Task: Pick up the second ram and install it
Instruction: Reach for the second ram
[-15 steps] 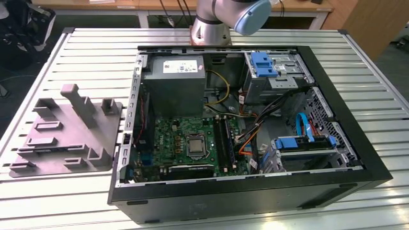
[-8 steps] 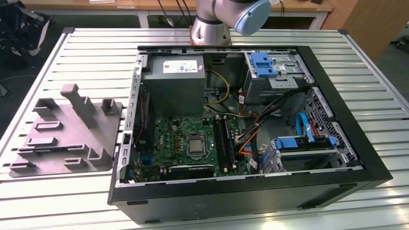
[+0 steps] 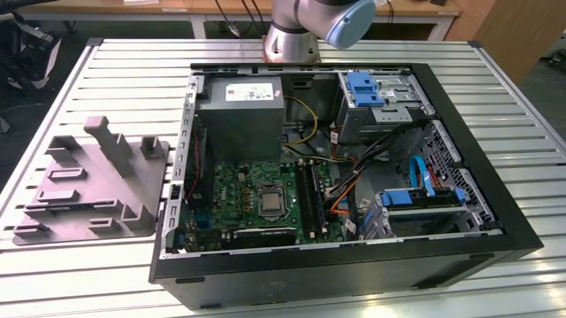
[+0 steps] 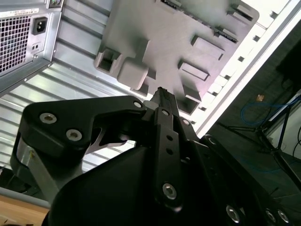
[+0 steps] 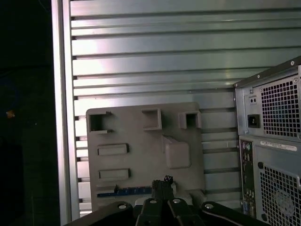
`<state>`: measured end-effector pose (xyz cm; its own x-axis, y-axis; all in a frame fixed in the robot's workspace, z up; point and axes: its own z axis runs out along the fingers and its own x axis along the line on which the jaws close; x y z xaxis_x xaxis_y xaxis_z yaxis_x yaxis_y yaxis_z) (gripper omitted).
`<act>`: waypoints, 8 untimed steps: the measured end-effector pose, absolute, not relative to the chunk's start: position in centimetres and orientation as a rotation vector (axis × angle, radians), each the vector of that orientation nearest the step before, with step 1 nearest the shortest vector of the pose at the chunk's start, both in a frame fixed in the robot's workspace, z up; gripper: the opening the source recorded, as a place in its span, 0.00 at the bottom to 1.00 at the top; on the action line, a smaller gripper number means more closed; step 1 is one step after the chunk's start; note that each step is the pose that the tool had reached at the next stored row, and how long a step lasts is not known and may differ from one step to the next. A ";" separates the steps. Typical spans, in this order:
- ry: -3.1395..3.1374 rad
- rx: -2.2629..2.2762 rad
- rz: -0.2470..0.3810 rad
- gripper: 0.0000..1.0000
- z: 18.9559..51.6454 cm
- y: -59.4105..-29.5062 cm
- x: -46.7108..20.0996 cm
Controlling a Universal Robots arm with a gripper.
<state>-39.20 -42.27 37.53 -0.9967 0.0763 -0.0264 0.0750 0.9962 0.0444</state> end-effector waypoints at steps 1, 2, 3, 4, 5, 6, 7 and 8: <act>3.111 0.118 0.068 0.10 37.4 -42.5 -39.2; 3.110 0.118 0.068 0.10 37.3 -42.7 -39.3; 3.110 0.118 0.068 0.10 37.2 -43.0 -39.3; 3.110 0.118 0.068 0.10 37.2 -43.2 -39.4; 3.110 0.118 0.068 0.10 37.1 -43.4 -39.4; 3.111 0.118 0.068 0.10 37.0 -43.6 -39.4; 3.110 0.118 0.068 0.10 36.9 -43.9 -39.5; 3.110 0.118 0.068 0.10 36.8 -44.1 -39.5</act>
<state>-39.49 -44.09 36.78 -0.9967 0.0762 -0.0265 0.0749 0.9962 0.0445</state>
